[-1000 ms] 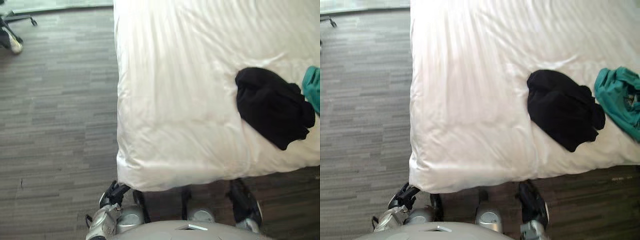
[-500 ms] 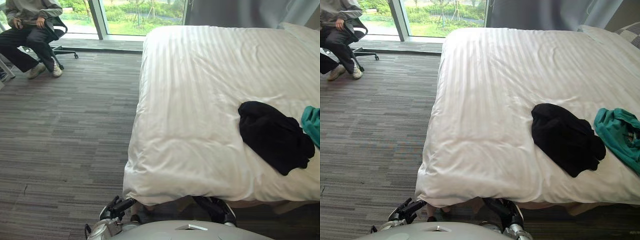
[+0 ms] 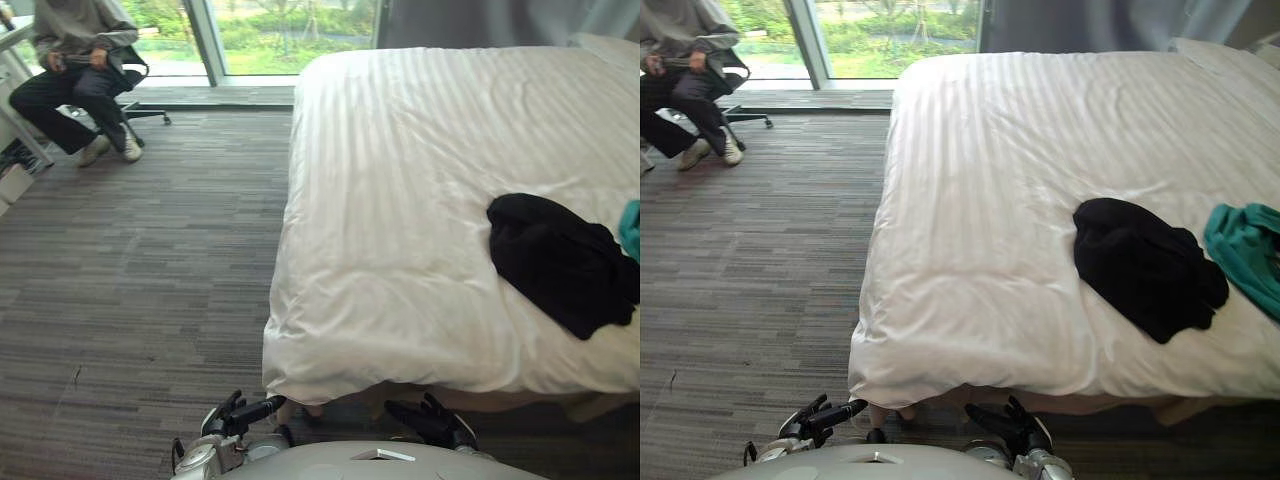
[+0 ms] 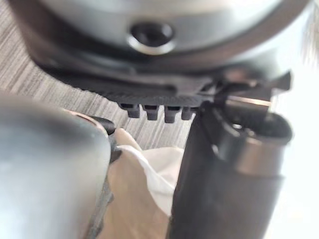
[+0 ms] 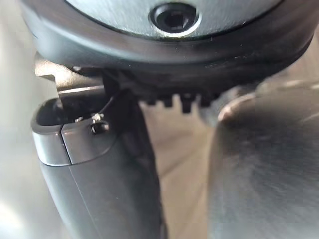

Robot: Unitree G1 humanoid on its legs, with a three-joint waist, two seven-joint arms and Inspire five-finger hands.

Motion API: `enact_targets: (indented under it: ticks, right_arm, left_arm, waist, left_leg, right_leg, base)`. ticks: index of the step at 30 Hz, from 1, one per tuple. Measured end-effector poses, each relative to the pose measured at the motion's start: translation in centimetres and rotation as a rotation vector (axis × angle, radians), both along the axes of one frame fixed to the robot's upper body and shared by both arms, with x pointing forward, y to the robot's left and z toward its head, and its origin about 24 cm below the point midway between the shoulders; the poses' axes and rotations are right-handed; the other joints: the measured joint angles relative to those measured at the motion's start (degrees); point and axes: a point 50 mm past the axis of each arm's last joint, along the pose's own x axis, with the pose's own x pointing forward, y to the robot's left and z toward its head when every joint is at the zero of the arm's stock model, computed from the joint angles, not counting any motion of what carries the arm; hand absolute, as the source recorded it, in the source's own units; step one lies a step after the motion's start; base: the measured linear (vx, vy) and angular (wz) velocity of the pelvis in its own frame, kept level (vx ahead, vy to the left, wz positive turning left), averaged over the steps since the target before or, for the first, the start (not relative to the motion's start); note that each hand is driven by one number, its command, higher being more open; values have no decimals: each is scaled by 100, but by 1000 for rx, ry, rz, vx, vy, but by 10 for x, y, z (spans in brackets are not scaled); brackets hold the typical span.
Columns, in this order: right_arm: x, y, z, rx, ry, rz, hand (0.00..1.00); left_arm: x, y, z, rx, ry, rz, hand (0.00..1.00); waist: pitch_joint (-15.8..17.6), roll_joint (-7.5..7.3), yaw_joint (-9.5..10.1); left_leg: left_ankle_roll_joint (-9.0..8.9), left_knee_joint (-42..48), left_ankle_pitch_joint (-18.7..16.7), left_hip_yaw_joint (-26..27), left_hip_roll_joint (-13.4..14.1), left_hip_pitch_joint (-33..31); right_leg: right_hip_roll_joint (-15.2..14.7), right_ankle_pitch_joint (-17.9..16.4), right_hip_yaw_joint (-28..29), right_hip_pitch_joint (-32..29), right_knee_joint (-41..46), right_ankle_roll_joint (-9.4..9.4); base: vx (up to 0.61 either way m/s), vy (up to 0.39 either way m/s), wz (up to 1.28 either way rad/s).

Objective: Tidy up the quilt and then pick up the clothes from the bed and put them into the laundry hamper

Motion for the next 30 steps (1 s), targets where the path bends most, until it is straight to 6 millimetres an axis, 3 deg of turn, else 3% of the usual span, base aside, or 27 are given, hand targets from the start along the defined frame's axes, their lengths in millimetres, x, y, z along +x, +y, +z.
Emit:
enact_targets:
  ticks: [3,6,9,10,13,17,19,22,24,25,26,28,30]
  right_arm:
    - [6,-7,2,-20,-15,-41,100]
    - [6,-1,1,-22,-21,-116,100]
    - [9,14,0,-5,-55,-133,100]
    - [6,17,0,1,-60,-141,100]
    - [8,17,2,-12,-91,-134,100]
    - [-2,17,2,-19,-89,-184,100]
    - [-5,16,2,-26,-90,-188,100]
    - [2,17,6,-40,-133,-164,100]
    - [3,15,7,-49,-137,-143,100]
    - [6,13,7,-59,-139,-124,100]
    - [16,10,10,-61,-161,-114,100]
    - [23,12,11,-57,-167,-113,100]
    - [31,16,14,-51,-201,-102,100]
  left_arm:
    - [11,-11,0,-25,-17,-76,100]
    - [21,-13,2,3,-35,-173,100]
    - [32,-6,4,60,-36,-193,100]
    - [34,-3,5,86,-32,-183,100]
    - [30,1,4,112,-11,-157,100]
    - [28,-1,2,112,15,-158,100]
    - [29,-1,2,116,14,-148,100]
    - [30,-2,3,119,14,-145,100]
    - [32,-3,3,120,12,-144,100]
    - [32,-6,3,115,10,-136,100]
    - [33,-9,3,105,4,-122,100]
    - [29,-3,2,122,31,-109,100]
    - [23,5,2,139,60,-65,100]
  waist:
    - [120,26,-55]
    - [245,-123,-134]
    - [473,-284,-151]
    - [528,-355,-136]
    - [534,-361,-118]
    - [545,-332,-145]
    - [536,-315,-129]
    - [526,-313,-137]
    - [473,-282,-175]
    - [361,-193,-144]
    - [387,-98,-106]
    - [388,-143,-111]
    - [357,-230,-61]
  left_leg:
    - [-34,-635,162,30,-68,223]
    - [32,-646,159,242,-218,189]
    - [141,-636,68,486,-314,193]
    - [197,-627,22,580,-309,187]
    - [185,-628,-94,927,-177,213]
    - [141,-583,-291,1207,-79,480]
    - [77,-180,-600,1446,94,484]
    - [99,169,-847,1865,156,460]
    - [178,255,-931,2126,159,387]
    - [246,244,-926,2449,223,247]
    - [260,262,-960,2757,349,213]
    - [277,434,-970,3204,392,321]
    - [407,1154,-1069,3483,443,278]
  right_leg:
    - [-11,44,272,-316,124,67]
    - [-118,327,485,-338,-177,139]
    - [-193,493,555,-341,-350,-24]
    - [-185,588,461,-396,-351,-166]
    - [-74,929,115,-538,-330,-556]
    - [-7,931,94,-552,-37,-553]
    - [102,932,89,-643,220,-557]
    - [144,941,99,-780,234,-556]
    - [213,1270,162,-828,-94,-635]
    - [348,1700,179,-822,-666,-694]
    - [379,1369,-147,-1015,-308,-819]
    - [376,402,-756,-1300,1228,-952]
    - [355,592,-1024,-1178,1069,-1100]
  base:
    - [-27,56,-46]
    - [-47,132,-38]
    - [-63,126,-33]
    - [-51,78,-52]
    - [-5,43,-64]
    - [69,1,-45]
    - [106,-24,-50]
    - [111,2,-77]
    - [57,52,-78]
    - [19,46,-100]
    - [33,47,-111]
    - [58,30,-134]
    - [11,-6,-152]
